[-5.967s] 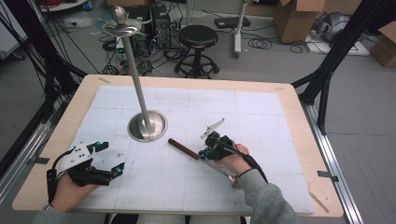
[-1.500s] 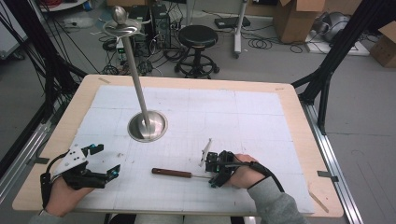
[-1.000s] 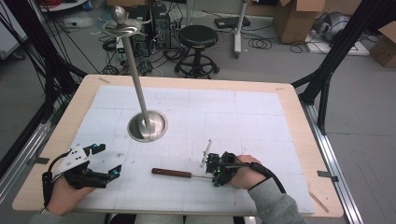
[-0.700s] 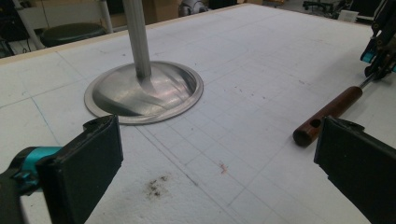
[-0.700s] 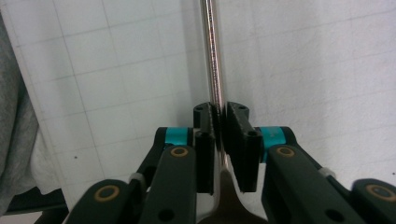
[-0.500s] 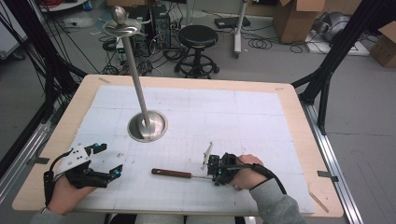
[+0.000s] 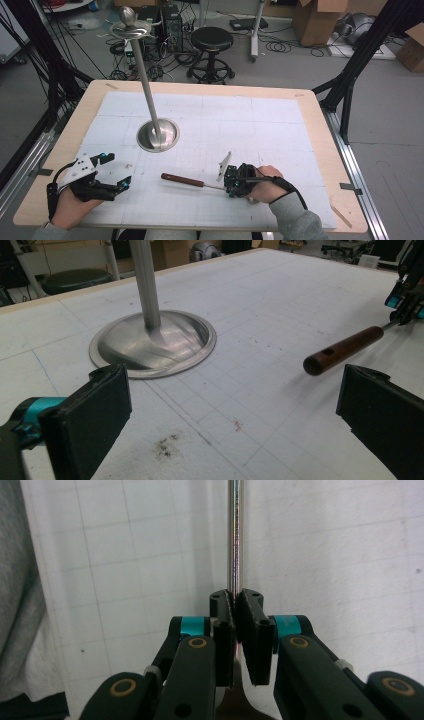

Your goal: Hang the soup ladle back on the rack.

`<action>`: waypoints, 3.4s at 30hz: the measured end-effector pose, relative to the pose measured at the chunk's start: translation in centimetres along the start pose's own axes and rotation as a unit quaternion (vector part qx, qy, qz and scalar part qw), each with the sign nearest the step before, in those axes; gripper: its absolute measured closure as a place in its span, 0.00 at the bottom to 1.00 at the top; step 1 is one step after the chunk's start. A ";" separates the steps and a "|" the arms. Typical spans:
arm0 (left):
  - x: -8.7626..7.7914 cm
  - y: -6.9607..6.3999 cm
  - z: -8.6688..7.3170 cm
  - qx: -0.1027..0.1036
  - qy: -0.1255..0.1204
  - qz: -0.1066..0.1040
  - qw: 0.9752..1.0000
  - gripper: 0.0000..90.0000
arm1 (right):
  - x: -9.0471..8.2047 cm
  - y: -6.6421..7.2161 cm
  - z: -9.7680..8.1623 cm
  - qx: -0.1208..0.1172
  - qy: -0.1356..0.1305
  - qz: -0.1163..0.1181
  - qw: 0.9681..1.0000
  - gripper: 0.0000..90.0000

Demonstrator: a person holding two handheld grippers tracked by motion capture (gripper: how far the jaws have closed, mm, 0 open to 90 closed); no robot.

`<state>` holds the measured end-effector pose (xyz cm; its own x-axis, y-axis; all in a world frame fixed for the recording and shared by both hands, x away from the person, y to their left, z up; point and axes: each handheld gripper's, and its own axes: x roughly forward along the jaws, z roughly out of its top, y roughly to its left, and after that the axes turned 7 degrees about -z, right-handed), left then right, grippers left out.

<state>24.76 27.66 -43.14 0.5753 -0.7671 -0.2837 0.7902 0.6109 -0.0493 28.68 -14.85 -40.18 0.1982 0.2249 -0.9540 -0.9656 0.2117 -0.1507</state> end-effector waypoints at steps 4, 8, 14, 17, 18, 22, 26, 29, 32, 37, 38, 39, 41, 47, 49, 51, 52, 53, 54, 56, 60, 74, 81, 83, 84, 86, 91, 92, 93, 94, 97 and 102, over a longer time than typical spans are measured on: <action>0.0 0.0 0.0 -0.001 0.000 0.001 1.000 0.02 | -0.5 -0.3 -0.3 0.007 -0.029 -0.007 1.000 0.94; 0.0 0.0 0.0 0.000 0.002 0.000 1.000 0.02 | -1.1 -0.5 -0.7 0.019 -0.050 -0.012 0.999 0.94; 0.0 0.0 0.0 0.000 0.000 0.001 1.000 0.02 | -1.4 -1.4 -1.5 0.052 -0.087 -0.012 0.995 0.94; 0.0 0.0 0.0 0.000 0.000 0.001 1.000 0.02 | -1.7 -1.8 -1.9 0.068 -0.113 -0.011 0.991 0.94; 0.0 0.0 0.0 0.000 0.000 0.001 1.000 0.02 | -1.8 -2.0 -2.0 0.072 -0.120 -0.015 0.990 0.94; 0.0 -0.1 0.0 0.000 -0.001 0.000 1.000 0.02 | -2.3 -2.3 -2.4 0.086 -0.147 -0.021 0.985 0.94; 0.0 0.0 0.0 0.001 -0.001 0.001 1.000 0.02 | -2.6 -2.5 -2.5 0.095 -0.166 -0.028 0.981 0.94; 0.0 -0.1 0.0 0.000 -0.001 0.001 1.000 0.02 | -2.7 -2.6 -2.6 0.099 -0.188 -0.037 0.976 0.94; 0.0 -0.1 0.0 0.001 -0.001 0.002 1.000 0.02 | -2.8 -2.7 -2.8 0.107 -0.212 -0.034 0.971 0.94; 0.0 -0.1 0.0 0.001 -0.002 0.001 1.000 0.02 | -3.0 -2.8 -3.0 0.107 -0.239 -0.031 0.965 0.95; 0.0 -0.1 0.0 0.001 -0.002 0.001 1.000 0.02 | -3.0 -2.7 -3.0 0.111 -0.248 -0.031 0.962 0.95; 0.0 -0.1 0.0 0.001 -0.002 0.001 1.000 0.02 | -3.1 -2.8 -3.1 0.112 -0.257 -0.031 0.959 0.95; 0.0 -0.1 0.0 0.000 -0.002 0.002 1.000 0.02 | -3.2 -2.8 -3.2 0.116 -0.276 -0.033 0.954 0.95; 0.0 -0.1 0.0 0.001 -0.001 0.000 1.000 0.02 | -3.7 -2.8 -3.4 0.131 -0.320 -0.046 0.937 0.95; 0.0 -0.1 0.0 0.001 -0.001 0.001 1.000 0.02 | -3.8 -2.8 -3.5 0.132 -0.336 -0.049 0.931 0.95; 0.0 -0.1 0.0 0.001 0.000 0.002 1.000 0.02 | -3.9 -2.8 -3.5 0.134 -0.349 -0.054 0.926 0.95; 0.0 -0.1 0.0 0.001 -0.001 0.002 1.000 0.02 | -4.0 -2.8 -3.5 0.133 -0.356 -0.058 0.923 0.95; 0.0 -0.1 0.0 0.002 0.000 0.002 1.000 0.02 | -4.1 -2.7 -3.5 0.138 -0.361 -0.059 0.921 0.95; 0.0 -0.1 0.0 0.003 0.000 0.002 1.000 0.02 | -4.1 -2.7 -3.5 0.142 -0.362 -0.059 0.919 0.95; 0.0 -0.1 0.0 0.003 0.000 0.001 1.000 0.02 | -4.1 -2.8 -3.6 0.150 -0.371 -0.062 0.914 0.95; -0.3 -0.1 0.3 0.001 -0.018 -0.003 1.000 0.02 | -4.0 -3.0 -3.6 0.160 -0.383 -0.066 0.907 0.94; -0.1 -0.3 0.3 -0.005 -0.015 -0.003 1.000 0.02 | -3.3 -3.1 -1.8 0.166 -0.418 -0.074 0.890 0.94; 0.0 -0.3 0.3 -0.004 -0.014 -0.004 1.000 0.02 | -3.3 -3.8 -0.9 0.170 -0.439 -0.069 0.879 0.94; -0.1 -0.3 0.3 -0.005 -0.015 -0.002 1.000 0.02 | -3.2 -3.9 -0.5 0.170 -0.440 -0.071 0.879 0.94; -0.1 -0.3 0.3 -0.005 -0.014 -0.002 1.000 0.02 | -3.2 -4.0 -0.4 0.170 -0.440 -0.073 0.879 0.94; -0.1 -0.3 0.2 -0.006 -0.014 -0.003 1.000 0.02 | -3.3 -4.1 -0.1 0.170 -0.446 -0.075 0.876 0.94; -0.1 -0.3 0.2 -0.004 -0.013 -0.002 1.000 0.02 | -3.3 -4.5 0.8 0.180 -0.459 -0.078 0.867 0.95; -0.1 -0.3 0.2 -0.004 -0.013 -0.002 1.000 0.02 | -3.3 -4.6 1.0 0.180 -0.459 -0.080 0.866 0.95; -0.1 -0.3 0.2 -0.003 -0.012 -0.001 1.000 0.02 | -3.2 -4.6 1.2 0.184 -0.460 -0.081 0.865 0.94; -0.1 -0.3 0.2 -0.002 -0.010 0.000 1.000 0.02 | -3.2 -4.7 1.4 0.185 -0.463 -0.081 0.863 0.94; 0.0 -0.3 0.2 -0.001 -0.008 0.001 1.000 0.02 | -3.3 -4.8 2.1 0.186 -0.465 -0.078 0.862 0.94; 0.0 -0.4 0.3 0.000 -0.011 -0.002 1.000 0.02 | -3.6 -5.3 3.4 0.189 -0.460 -0.085 0.864 0.94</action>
<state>24.47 27.35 -42.88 0.5767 -0.7736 -0.2625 0.7924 0.6079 -0.0506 33.65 -13.58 -35.12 0.5484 0.7839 -0.2913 -0.8206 0.5714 -0.0073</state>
